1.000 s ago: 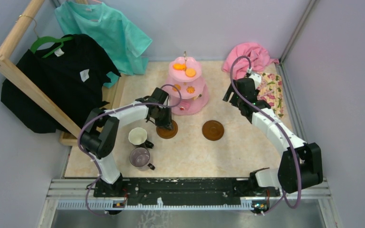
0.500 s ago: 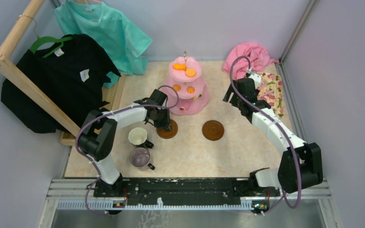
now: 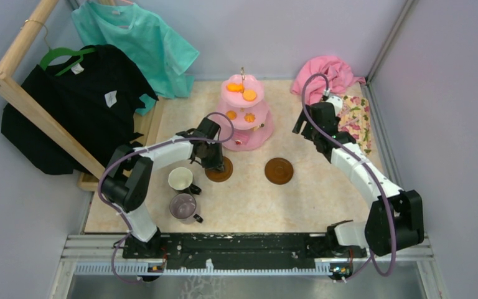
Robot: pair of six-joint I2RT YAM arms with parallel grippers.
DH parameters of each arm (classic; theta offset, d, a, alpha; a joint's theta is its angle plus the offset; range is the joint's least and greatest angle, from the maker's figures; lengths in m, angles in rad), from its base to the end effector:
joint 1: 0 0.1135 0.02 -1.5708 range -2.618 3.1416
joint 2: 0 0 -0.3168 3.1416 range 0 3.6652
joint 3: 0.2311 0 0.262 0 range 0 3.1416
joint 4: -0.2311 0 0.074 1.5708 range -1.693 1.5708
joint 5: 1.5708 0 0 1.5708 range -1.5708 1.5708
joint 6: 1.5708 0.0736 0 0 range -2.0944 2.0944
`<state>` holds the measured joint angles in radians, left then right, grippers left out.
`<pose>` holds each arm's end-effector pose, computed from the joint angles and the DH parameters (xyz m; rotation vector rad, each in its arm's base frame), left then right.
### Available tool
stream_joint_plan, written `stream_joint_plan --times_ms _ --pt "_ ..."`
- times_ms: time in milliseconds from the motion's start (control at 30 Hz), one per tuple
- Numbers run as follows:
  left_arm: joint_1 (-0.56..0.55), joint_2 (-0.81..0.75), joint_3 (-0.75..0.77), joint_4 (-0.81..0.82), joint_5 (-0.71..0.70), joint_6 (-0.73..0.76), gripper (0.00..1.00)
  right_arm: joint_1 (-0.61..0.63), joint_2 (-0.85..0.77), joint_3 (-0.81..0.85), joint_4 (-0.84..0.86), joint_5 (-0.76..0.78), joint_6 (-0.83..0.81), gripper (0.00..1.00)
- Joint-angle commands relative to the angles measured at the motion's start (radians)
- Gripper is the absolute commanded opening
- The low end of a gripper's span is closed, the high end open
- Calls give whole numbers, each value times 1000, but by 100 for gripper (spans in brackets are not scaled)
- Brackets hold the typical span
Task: Serve the afternoon tea
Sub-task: Move the coaster to the center of the board.
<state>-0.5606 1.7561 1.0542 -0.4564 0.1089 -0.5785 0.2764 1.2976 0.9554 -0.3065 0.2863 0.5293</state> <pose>0.3098 -0.2040 0.1712 0.0069 2.8184 -0.4473 0.3040 0.0646 0.3021 0.4311 2.1494 0.1359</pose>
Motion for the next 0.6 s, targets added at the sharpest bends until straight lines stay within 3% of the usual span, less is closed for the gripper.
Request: stream_joint_plan --times_ms 0,100,333,567 --pt "-19 26 -13 -160 -59 -12 36 -8 -53 19 27 6 -25 78" --pt "-19 27 57 -173 -97 -14 48 -8 -59 27 33 14 -45 78" --pt "-22 49 243 -238 -115 -16 61 -7 -84 56 23 3 -100 78" --pt "-22 -48 331 -267 -155 -37 74 42 -102 85 5 -8 -166 78"
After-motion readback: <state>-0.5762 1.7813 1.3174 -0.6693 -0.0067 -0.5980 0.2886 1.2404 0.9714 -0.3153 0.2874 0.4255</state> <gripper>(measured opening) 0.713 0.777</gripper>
